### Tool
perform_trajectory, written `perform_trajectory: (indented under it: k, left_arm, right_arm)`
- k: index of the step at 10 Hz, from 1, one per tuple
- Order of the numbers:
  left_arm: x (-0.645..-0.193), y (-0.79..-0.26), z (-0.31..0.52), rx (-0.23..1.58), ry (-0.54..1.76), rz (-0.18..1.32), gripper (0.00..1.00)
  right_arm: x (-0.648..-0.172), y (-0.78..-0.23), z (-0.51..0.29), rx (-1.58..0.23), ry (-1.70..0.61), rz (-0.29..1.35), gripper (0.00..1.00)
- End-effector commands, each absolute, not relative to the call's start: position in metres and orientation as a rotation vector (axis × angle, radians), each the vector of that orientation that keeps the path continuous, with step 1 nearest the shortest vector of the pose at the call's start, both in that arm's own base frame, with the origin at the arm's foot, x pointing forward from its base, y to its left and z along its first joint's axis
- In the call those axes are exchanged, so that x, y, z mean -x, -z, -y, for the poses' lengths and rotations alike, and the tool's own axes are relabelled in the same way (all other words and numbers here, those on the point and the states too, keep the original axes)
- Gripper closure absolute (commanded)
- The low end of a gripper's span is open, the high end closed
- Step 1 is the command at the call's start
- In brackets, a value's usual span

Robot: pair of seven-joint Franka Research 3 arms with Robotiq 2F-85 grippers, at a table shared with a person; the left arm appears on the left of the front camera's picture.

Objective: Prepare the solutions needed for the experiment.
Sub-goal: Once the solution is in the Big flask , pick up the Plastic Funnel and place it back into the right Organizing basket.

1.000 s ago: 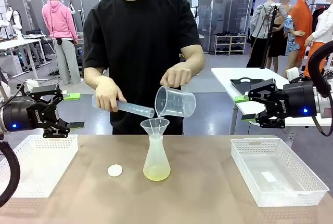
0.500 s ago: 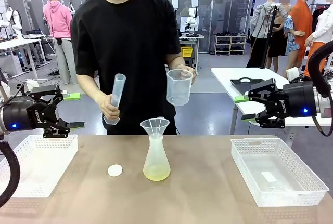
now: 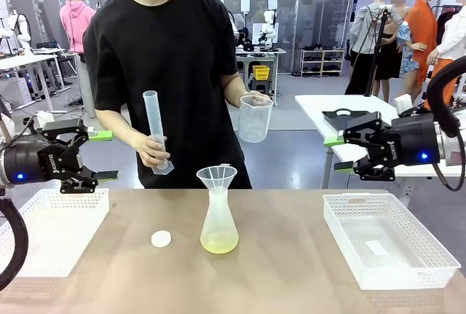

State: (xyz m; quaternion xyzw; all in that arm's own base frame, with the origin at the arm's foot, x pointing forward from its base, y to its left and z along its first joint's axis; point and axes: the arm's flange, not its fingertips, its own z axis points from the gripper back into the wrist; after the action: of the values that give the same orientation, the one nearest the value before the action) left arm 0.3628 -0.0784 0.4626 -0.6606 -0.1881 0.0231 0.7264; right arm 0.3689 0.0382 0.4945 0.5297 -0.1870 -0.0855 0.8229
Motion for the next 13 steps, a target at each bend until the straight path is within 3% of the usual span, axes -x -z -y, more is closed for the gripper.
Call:
perform_trajectory:
  k: [1, 13]
  left_arm:
    - [-0.362, -0.464, 0.080, 1.478, -0.058, 0.415, 0.00]
    - [-0.362, -0.464, 0.080, 1.478, -0.058, 0.415, 0.00]
  right_arm:
    - [-0.382, -0.499, -0.055, -1.065, 0.097, 0.396, 0.34]
    - [-0.484, -0.501, -0.233, -0.695, -0.063, 0.213, 0.34]
